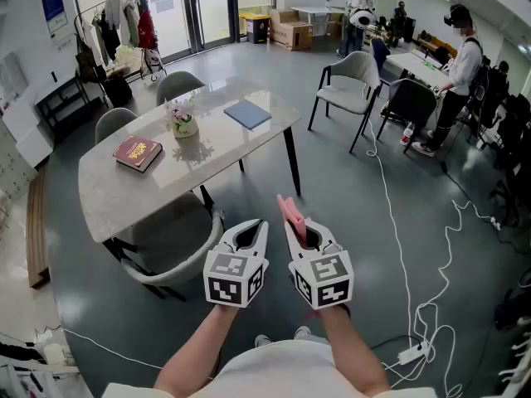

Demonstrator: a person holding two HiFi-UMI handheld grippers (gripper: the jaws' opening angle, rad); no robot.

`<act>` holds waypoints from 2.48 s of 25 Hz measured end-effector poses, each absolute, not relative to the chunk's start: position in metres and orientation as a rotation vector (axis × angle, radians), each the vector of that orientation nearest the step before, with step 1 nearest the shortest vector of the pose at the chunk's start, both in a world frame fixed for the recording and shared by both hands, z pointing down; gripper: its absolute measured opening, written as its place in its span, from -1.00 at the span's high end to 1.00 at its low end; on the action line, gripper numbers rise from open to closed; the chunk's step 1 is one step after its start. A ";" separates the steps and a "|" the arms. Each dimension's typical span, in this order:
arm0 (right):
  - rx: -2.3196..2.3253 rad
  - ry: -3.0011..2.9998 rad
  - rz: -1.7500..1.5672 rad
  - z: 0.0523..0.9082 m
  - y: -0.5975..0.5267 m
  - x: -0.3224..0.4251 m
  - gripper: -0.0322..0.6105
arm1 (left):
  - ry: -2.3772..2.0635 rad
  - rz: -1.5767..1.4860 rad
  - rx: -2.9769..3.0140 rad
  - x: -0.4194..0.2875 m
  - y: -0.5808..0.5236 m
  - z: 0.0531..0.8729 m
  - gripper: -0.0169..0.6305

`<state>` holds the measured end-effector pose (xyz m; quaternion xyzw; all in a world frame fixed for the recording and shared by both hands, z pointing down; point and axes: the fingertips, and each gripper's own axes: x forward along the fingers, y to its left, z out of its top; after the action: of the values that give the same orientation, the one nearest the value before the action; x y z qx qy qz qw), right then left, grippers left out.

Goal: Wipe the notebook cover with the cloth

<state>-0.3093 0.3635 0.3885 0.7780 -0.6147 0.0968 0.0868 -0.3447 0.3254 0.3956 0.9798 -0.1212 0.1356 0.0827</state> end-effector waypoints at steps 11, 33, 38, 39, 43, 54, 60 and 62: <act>2.310 -1.837 0.292 0.400 0.340 -0.283 0.85 | -0.356 0.438 2.919 -0.315 0.302 0.408 0.92; 2.160 -2.006 0.362 0.422 0.248 -0.056 0.86 | -0.548 0.493 2.852 -0.091 0.214 0.423 0.92; 2.107 -2.070 0.380 0.424 0.230 -0.018 0.86 | -0.631 0.514 2.838 -0.056 0.200 0.422 0.92; 2.095 -2.085 0.380 0.423 0.227 -0.013 0.86 | -0.650 0.517 2.833 -0.052 0.197 0.422 0.92; 2.053 -2.130 0.379 0.422 0.216 0.005 0.86 | -0.707 0.515 2.810 -0.036 0.186 0.420 0.92; 2.004 -2.182 0.341 0.421 0.196 0.030 0.86 | -0.775 0.495 2.777 -0.012 0.165 0.422 0.92; 1.974 -2.182 0.344 0.428 0.175 0.044 0.86 | -0.783 0.486 2.767 0.004 0.142 0.428 0.92; 1.958 -2.184 0.343 0.431 0.161 0.048 0.86 | -0.789 0.480 2.760 0.009 0.129 0.431 0.92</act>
<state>0.0482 0.1609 0.4306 0.6600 -0.7363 0.1155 0.0941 0.0085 0.1288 0.4309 0.9420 -0.2694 0.1637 0.1152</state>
